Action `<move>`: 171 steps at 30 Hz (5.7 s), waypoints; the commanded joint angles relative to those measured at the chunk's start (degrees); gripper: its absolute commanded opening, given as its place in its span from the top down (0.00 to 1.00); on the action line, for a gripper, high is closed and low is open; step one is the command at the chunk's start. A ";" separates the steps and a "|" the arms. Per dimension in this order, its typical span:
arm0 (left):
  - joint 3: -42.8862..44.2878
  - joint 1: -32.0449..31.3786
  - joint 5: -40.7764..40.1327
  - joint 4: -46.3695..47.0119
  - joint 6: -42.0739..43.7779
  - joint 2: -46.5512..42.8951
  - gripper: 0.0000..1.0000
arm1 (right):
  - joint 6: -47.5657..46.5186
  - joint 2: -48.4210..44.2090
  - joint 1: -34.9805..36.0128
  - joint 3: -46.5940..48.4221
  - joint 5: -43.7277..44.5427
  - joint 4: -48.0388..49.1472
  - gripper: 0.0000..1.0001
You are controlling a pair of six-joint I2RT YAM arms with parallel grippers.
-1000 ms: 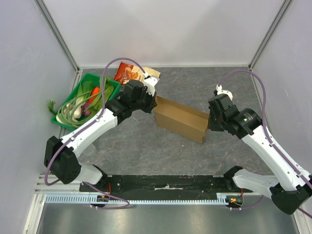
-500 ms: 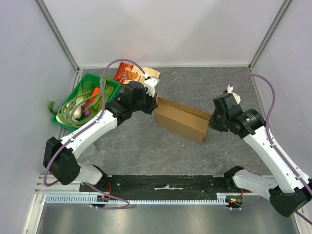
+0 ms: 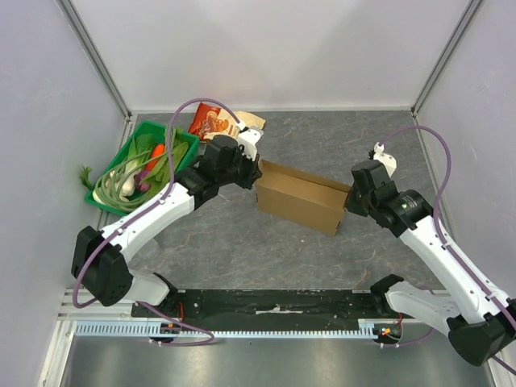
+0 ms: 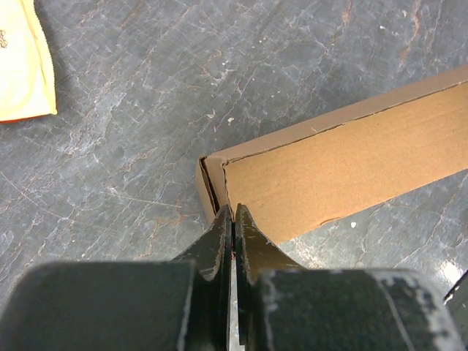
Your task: Fold the paper box
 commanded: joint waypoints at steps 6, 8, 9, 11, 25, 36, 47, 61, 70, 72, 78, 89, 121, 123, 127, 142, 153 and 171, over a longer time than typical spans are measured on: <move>-8.62 -1.53 -3.17 0.82 -5.59 -1.91 0.98 | -5.13 -5.98 2.47 -12.91 0.06 12.94 0.98; -9.85 -1.53 -4.40 1.61 -6.38 -2.18 0.98 | -6.80 -5.81 2.73 -13.27 0.06 13.74 0.93; -10.21 -1.79 -4.76 1.79 -6.91 -2.44 0.98 | -8.29 -5.64 2.82 -13.79 0.15 14.27 0.90; -11.17 -2.14 -6.25 2.06 -7.26 -2.97 0.98 | -9.18 -5.64 2.82 -14.23 -0.03 14.97 0.87; -7.75 -3.02 -9.15 -6.20 1.00 -2.53 0.98 | -11.73 -3.79 2.82 -14.32 0.06 15.42 0.99; -6.88 -3.55 -12.95 -8.22 7.67 -2.88 0.98 | -12.17 -3.53 2.82 -15.29 -0.82 15.50 1.00; -4.07 -5.66 -19.34 -11.82 5.50 -0.87 0.98 | -11.46 -3.09 2.91 -16.43 -2.40 16.39 1.00; -6.16 -6.10 -31.39 -16.04 -11.22 -0.16 0.98 | -10.15 -3.35 2.82 -16.17 -3.19 16.03 1.00; -5.82 -6.10 -26.30 -16.31 -11.21 0.63 0.98 | -9.80 -3.18 2.82 -16.43 -4.59 16.82 1.00; -6.08 -6.10 -24.81 -15.27 -12.79 0.63 0.98 | -9.79 -3.35 2.82 -16.61 -5.73 17.26 1.00; -12.75 -6.18 -26.99 -10.43 -16.83 -0.33 0.98 | -10.84 -3.52 2.91 -16.96 -5.48 19.02 0.97; -17.95 -6.10 -29.55 -6.20 -16.84 -3.67 0.98 | -14.10 -6.51 2.91 -17.93 -3.98 19.90 0.82; -15.75 -6.18 -25.59 -6.91 -17.81 -3.94 0.98 | -16.29 13.87 2.82 20.30 -13.03 17.79 0.37; -16.18 -6.27 -25.59 -6.99 -18.16 -4.29 0.98 | -16.39 13.09 2.91 18.82 -15.14 21.29 0.36; -16.62 -6.27 -25.42 -6.56 -18.95 -3.94 0.98 | -6.32 13.70 3.35 14.96 -16.64 26.04 0.46; -16.54 -7.24 -22.35 -6.47 -19.30 -5.25 0.77 | 7.52 4.92 7.30 -8.41 -7.15 43.53 0.71; -11.89 -6.80 -14.26 -14.72 -14.74 -19.92 0.46 | 6.55 3.51 7.57 -14.94 -7.76 48.02 0.71; 3.52 8.14 20.73 0.55 -23.69 -4.29 0.83 | 4.09 1.57 7.74 -15.64 -7.67 46.97 0.70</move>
